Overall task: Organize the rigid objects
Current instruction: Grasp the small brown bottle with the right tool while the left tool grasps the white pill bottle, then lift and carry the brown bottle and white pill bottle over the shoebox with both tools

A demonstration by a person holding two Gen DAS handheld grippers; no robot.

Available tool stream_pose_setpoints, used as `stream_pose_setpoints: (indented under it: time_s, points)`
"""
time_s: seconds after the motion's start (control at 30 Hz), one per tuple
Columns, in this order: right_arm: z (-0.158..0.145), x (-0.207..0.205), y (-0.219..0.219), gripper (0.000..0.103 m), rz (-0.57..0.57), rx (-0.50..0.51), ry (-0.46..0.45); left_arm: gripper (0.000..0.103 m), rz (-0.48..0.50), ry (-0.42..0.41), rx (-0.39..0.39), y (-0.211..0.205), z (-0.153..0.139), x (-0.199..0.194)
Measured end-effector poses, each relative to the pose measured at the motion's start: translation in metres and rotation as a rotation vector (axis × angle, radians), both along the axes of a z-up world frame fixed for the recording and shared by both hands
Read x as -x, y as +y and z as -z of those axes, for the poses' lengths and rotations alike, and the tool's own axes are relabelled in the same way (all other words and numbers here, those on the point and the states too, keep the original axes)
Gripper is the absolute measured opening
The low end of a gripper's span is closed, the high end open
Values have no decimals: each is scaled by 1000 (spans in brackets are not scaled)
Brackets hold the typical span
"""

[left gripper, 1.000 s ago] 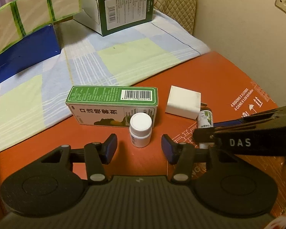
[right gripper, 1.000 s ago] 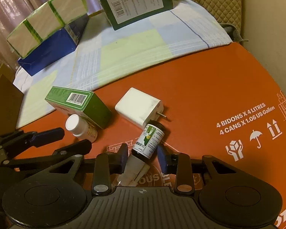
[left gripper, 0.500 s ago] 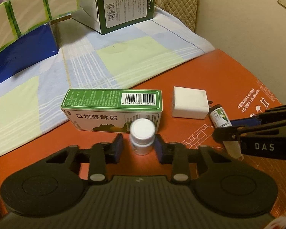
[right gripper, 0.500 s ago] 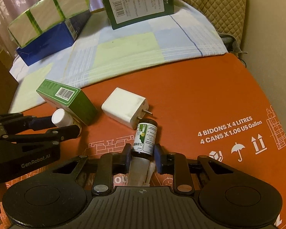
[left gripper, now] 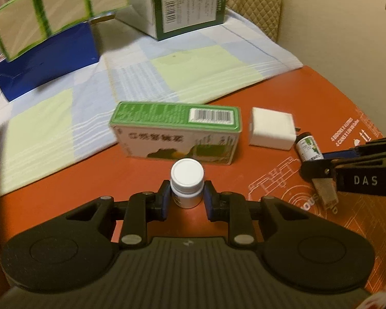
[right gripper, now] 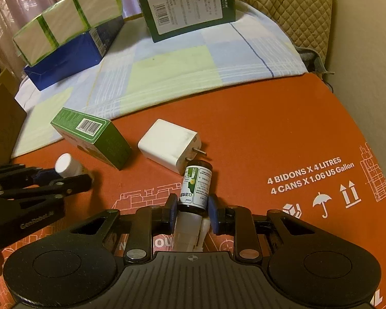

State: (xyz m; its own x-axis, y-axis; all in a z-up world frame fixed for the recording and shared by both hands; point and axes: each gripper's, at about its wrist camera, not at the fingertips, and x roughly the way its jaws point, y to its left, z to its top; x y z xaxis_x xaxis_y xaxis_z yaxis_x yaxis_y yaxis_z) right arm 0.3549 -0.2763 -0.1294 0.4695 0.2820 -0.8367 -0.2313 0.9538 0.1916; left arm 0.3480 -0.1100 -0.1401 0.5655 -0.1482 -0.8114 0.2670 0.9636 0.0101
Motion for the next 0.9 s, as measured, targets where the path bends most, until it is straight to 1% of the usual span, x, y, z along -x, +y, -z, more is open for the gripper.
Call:
stream_pose_setpoints:
  time_s: [0.2, 0.27, 0.57, 0.9]
  points:
    - [0, 6, 10, 22, -55, 56, -17, 22, -40, 7, -20, 10, -2, 15]
    - [0, 9, 11, 22, -67, 53, -10, 22, -48, 8, -31, 12, -2, 21]
    - [-1, 25, 19, 21, -115, 58, 11, 22, -73, 31, -21, 21, -5, 42]
    - [-13, 45, 26, 21, -152, 28, 8, 22, -103, 8, 5, 30, -22, 67]
